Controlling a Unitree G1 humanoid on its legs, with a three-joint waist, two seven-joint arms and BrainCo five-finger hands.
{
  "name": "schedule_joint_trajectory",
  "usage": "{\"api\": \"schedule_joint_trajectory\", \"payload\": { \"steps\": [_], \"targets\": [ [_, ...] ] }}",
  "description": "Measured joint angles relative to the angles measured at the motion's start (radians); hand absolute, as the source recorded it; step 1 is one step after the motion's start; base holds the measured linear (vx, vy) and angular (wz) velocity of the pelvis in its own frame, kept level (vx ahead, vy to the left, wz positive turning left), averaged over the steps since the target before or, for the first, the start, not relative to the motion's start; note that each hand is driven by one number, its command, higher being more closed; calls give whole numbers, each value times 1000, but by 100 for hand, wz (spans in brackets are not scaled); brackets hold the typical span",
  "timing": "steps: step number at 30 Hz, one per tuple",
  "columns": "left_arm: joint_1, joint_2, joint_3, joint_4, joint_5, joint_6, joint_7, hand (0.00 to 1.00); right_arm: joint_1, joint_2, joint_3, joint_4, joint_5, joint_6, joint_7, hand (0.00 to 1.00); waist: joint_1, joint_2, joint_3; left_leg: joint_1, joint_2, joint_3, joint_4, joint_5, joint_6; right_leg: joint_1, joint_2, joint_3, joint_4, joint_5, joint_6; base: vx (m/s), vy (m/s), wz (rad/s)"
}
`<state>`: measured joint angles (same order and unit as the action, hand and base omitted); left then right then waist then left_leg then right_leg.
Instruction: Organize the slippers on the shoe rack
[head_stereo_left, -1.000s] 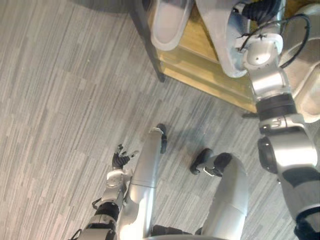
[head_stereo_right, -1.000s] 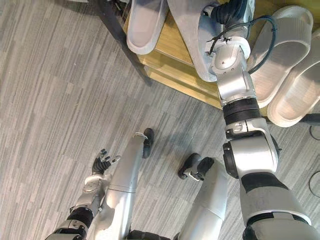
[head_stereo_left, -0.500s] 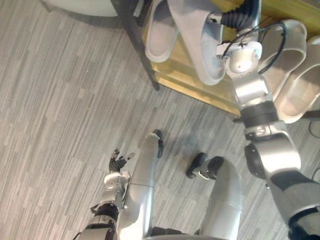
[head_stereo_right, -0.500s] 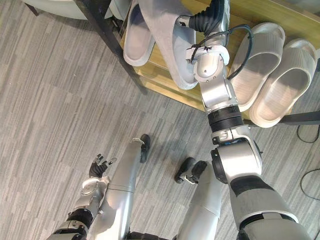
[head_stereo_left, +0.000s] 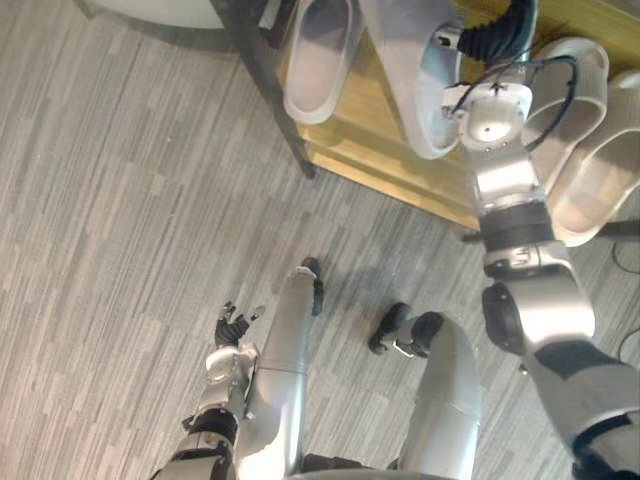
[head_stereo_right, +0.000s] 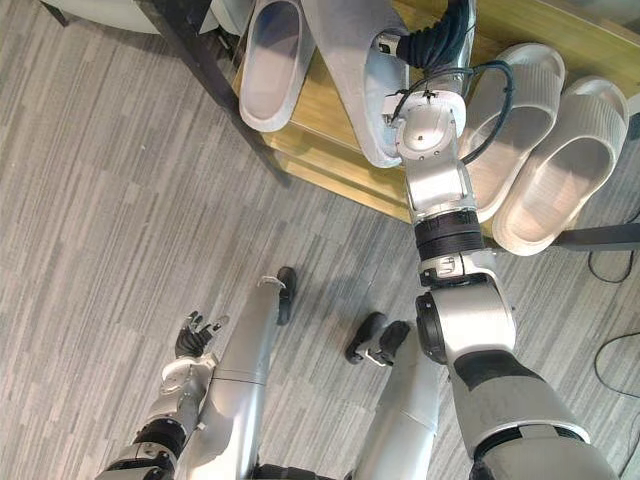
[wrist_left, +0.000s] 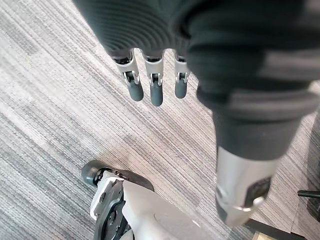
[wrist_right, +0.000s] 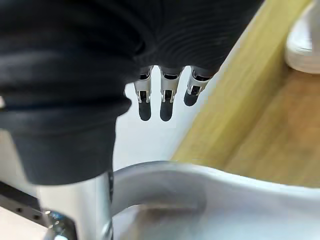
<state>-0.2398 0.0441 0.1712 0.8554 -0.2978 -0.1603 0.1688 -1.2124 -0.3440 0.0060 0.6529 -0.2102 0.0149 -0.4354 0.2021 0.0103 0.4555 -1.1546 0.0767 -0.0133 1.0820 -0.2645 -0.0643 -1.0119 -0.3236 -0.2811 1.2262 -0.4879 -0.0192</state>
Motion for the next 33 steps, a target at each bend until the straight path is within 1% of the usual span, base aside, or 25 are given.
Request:
{"api": "schedule_joint_trajectory", "payload": {
  "steps": [1,7,9,13,14,15,18,21,23,28,31,33],
  "targets": [
    [0,0,1,0,-1,0,0,0,-6,0,0,6,16,1,1,0,0,0,0,-3,0,-1,-2,1,-1,-1,0,-4,-2,0,0,22,5,5],
    [0,0,6,0,-20,0,0,0,-58,-15,9,96,14,6,8,0,0,0,0,-23,-6,-13,-11,9,-7,-15,-4,-17,-6,0,0,11,4,6],
    [-1,0,7,-1,-21,-1,0,0,-85,-24,32,133,11,16,23,0,0,0,0,-38,-6,-18,-12,12,-9,-29,-4,-19,-5,0,0,0,0,0],
    [-1,1,9,-2,-53,-1,1,0,-133,-38,93,220,-68,45,43,0,1,0,0,-57,-7,-25,-3,14,-11,-42,-5,-27,4,-1,0,0,0,0],
    [-1,1,9,-3,-54,-1,1,0,-135,-38,95,223,-69,45,43,0,1,0,0,-58,-7,-25,-3,14,-10,-42,-5,-27,5,-1,0,0,0,0],
    [-1,1,9,-3,-59,-1,2,0,-149,-39,106,245,-98,58,44,0,2,0,0,-61,-7,-26,1,14,-11,-43,-6,-29,8,-1,0,0,0,0],
    [-6,1,9,-5,-60,-1,2,0,-169,-41,124,270,-145,68,44,0,3,0,0,-67,-7,-26,2,16,-10,-51,-8,-28,11,-1,-1,0,0,0],
    [-8,0,9,-8,-60,-1,2,0,-170,-41,126,278,-147,75,44,0,4,0,0,-70,-9,-25,2,18,-10,-53,-10,-28,13,-1,-1,0,0,0],
    [-16,0,9,-8,-61,-1,2,0,-170,-39,126,281,-184,77,44,0,3,0,0,-69,-9,-25,3,19,-11,-54,-10,-28,14,0,-3,0,0,0],
    [-30,-1,14,-15,-81,-1,2,0,-169,-30,126,276,-184,78,43,0,-3,0,0,-68,-6,-24,5,19,-11,-53,-6,-26,14,2,-7,0,0,-1],
    [-37,-4,27,-20,-97,-1,2,0,-150,-15,124,223,-184,83,42,0,-12,0,0,-64,-3,-23,6,19,-11,-51,-5,-24,14,3,-8,-2,0,-2],
    [-43,-7,40,-21,-98,0,2,0,-112,-6,123,126,-184,88,40,0,-20,-1,0,-56,-1,-19,5,19,-11,-48,-3,-18,14,6,-11,-6,-2,-5]
  ]
}}
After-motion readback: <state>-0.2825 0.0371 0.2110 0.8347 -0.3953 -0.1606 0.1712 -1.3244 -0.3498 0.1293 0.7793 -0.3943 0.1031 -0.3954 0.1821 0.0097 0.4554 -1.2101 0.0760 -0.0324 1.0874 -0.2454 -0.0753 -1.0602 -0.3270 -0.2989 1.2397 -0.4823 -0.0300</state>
